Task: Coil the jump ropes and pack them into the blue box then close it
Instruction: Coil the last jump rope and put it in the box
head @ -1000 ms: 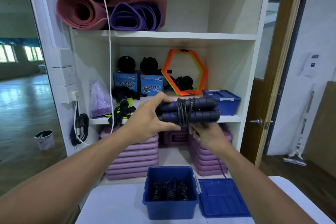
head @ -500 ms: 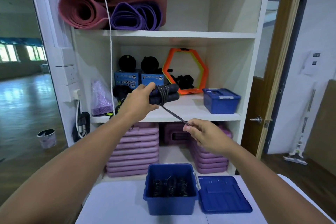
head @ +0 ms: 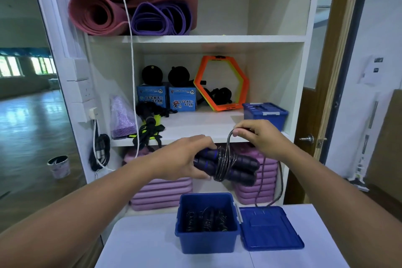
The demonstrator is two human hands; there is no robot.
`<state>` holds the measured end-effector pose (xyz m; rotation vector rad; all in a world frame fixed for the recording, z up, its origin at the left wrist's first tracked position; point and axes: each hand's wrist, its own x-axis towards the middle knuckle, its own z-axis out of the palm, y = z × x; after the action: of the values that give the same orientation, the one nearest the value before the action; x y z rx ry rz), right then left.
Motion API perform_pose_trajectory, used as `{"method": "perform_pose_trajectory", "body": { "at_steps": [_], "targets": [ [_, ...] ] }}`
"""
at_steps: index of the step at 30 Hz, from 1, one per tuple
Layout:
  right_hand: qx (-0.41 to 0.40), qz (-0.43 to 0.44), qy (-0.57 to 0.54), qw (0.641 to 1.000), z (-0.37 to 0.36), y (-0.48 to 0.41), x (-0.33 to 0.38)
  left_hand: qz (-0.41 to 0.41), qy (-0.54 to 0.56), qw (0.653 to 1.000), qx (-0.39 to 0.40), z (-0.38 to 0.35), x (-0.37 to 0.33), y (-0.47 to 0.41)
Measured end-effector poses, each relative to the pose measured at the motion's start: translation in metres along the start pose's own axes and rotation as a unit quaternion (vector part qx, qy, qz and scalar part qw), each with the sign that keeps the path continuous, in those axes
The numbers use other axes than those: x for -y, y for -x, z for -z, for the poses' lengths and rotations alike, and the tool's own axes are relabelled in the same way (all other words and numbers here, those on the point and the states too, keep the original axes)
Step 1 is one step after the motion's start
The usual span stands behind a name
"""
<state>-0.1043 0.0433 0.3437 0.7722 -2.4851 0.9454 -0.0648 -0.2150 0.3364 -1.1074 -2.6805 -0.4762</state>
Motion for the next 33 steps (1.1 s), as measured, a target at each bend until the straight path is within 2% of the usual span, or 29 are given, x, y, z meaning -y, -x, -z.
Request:
{"method": "perform_pose_trajectory", "body": {
  "at_steps": [6,9,11,16,20,23,27,33],
  "targets": [
    [0.032,-0.058,-0.225,0.972,-0.019,0.017,-0.002,0.021,0.124,0.989,-0.083,0.016,-0.015,0.012],
    [-0.024,-0.097,-0.191,0.977,-0.041,0.018,-0.006,0.043,0.148,0.979,-0.134,0.022,-0.014,0.010],
    [-0.027,-0.125,-0.251,0.959,-0.050,0.014,0.004,0.056,0.140,0.976,-0.159,0.023,-0.010,0.006],
    [0.034,-0.066,-0.235,0.969,-0.065,0.016,0.016,0.091,0.108,0.963,-0.231,0.017,0.009,-0.008],
    [0.083,-0.083,-0.180,0.977,-0.070,0.025,0.010,0.165,0.041,0.936,-0.308,0.029,0.041,-0.015],
    [0.103,-0.073,-0.170,0.977,-0.067,0.023,0.017,0.202,-0.055,0.948,-0.240,0.029,0.060,-0.017],
    [0.116,-0.010,0.005,0.993,-0.052,0.013,0.024,0.225,-0.160,0.948,-0.161,0.025,0.074,-0.019],
    [0.116,0.048,0.190,0.974,-0.024,-0.003,0.035,0.191,-0.218,0.956,-0.049,0.016,0.073,-0.018]
  ]
}}
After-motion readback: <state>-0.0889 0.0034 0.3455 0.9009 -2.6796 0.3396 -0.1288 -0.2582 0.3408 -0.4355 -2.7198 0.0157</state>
